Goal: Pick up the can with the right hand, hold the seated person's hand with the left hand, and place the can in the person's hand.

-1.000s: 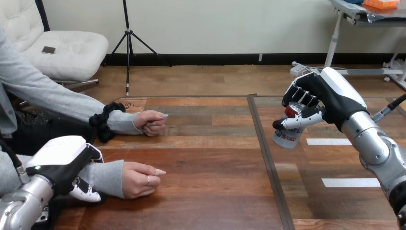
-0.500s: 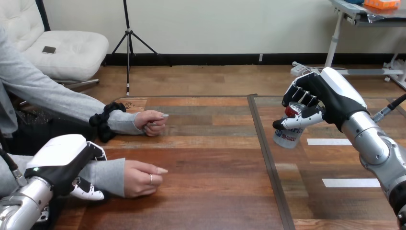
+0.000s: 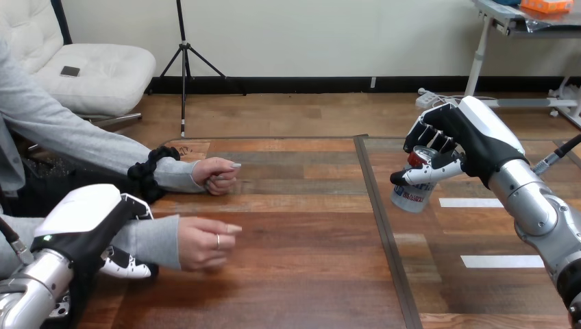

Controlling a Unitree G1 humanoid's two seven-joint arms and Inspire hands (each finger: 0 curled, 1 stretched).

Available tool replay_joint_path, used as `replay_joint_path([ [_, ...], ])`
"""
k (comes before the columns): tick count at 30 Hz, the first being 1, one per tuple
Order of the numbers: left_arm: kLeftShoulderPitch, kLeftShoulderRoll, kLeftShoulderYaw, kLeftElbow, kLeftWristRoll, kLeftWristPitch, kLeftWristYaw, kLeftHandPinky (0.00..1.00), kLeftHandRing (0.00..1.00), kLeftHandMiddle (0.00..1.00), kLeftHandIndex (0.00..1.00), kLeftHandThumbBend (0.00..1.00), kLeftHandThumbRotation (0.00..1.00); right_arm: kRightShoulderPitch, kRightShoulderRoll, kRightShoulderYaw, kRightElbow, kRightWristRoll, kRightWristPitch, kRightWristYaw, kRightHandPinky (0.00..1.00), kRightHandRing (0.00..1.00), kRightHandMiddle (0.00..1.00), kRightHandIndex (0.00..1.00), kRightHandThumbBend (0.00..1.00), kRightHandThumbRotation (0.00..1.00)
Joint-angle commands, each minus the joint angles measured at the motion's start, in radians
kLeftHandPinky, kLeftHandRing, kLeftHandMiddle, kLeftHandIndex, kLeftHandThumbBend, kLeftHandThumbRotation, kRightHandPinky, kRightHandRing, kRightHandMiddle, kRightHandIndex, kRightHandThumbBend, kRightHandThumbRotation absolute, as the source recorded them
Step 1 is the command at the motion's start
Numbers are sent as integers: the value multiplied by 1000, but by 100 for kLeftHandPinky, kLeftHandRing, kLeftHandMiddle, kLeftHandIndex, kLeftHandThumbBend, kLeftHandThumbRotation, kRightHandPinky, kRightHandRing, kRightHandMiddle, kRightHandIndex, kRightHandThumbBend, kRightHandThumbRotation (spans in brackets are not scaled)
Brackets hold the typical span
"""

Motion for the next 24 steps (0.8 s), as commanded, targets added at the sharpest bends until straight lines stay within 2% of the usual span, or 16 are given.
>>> replay_joint_path([
  [1,-33,10,33,-55,-24,-25,20,35,41,47,47,70,0,-75,-14,-20,-33,22,-11,-12,37,39,42,41,79,0],
  [24,-43,5,43,-47,-28,-82,56,33,39,45,45,75,0,-71,-12,-23,-38,27,-12,-7,37,39,42,41,79,0],
])
